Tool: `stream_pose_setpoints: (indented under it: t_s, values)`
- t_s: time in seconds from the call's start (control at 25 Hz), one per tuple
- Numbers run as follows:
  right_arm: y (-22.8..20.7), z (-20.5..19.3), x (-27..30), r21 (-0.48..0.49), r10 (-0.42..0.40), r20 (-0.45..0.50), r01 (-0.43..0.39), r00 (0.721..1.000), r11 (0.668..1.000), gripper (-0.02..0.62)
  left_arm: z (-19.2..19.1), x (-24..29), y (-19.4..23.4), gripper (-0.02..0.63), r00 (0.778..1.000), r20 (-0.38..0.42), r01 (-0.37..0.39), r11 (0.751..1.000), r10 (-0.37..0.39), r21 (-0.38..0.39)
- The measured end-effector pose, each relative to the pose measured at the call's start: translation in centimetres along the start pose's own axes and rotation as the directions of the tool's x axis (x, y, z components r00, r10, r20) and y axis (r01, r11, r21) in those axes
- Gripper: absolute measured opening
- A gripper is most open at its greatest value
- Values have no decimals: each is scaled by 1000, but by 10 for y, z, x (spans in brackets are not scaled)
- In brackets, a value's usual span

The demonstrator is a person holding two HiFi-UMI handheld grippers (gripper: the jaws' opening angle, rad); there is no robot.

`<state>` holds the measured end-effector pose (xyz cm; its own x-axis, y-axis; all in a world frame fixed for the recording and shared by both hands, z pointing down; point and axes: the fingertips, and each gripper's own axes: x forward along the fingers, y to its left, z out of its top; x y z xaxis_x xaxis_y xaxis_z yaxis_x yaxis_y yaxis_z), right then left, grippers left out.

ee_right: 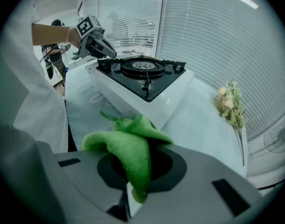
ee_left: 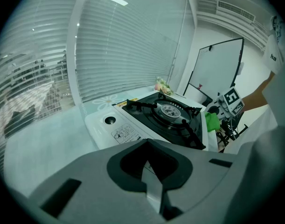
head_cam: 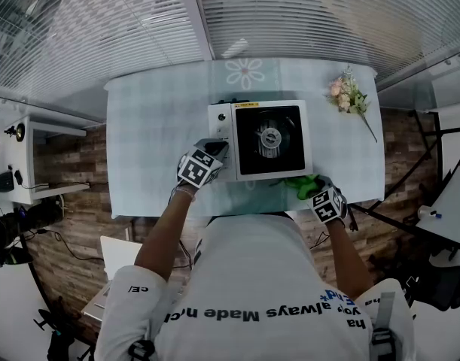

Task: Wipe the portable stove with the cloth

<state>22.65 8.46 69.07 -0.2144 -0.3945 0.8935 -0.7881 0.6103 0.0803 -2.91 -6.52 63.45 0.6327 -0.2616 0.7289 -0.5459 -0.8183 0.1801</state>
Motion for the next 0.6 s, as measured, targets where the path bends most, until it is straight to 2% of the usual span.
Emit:
stream_pose_setpoints:
  t_s: [0.4, 0.6]
  values:
    - [-21, -13, -1, -37, -17, -42, 15, 999, 999, 28, -1, 0, 0, 11, 1000, 4, -7, 1000, 7, -12]
    - [-54, -8, -6, 24, -68, -10, 68, 998, 997, 27, 0, 0, 0, 11, 1000, 5, -9, 1000, 9, -15]
